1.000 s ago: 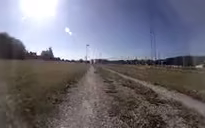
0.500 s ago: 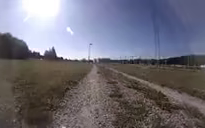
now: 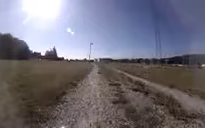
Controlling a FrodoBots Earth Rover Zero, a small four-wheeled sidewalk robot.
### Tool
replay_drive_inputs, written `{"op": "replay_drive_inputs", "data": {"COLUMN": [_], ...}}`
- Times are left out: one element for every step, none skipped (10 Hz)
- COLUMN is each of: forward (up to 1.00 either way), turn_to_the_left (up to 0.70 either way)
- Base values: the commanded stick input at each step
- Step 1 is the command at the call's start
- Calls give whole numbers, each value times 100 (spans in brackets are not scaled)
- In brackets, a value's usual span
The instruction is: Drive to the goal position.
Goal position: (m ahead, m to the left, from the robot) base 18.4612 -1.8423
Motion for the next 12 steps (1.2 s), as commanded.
{"op": "replay_drive_inputs", "data": {"forward": [50,50,50,50,50,50,50,50,50,50,50,50], "turn_to_the_left": [0,0,0,0,0,0,0,0,0,0,0,0]}}
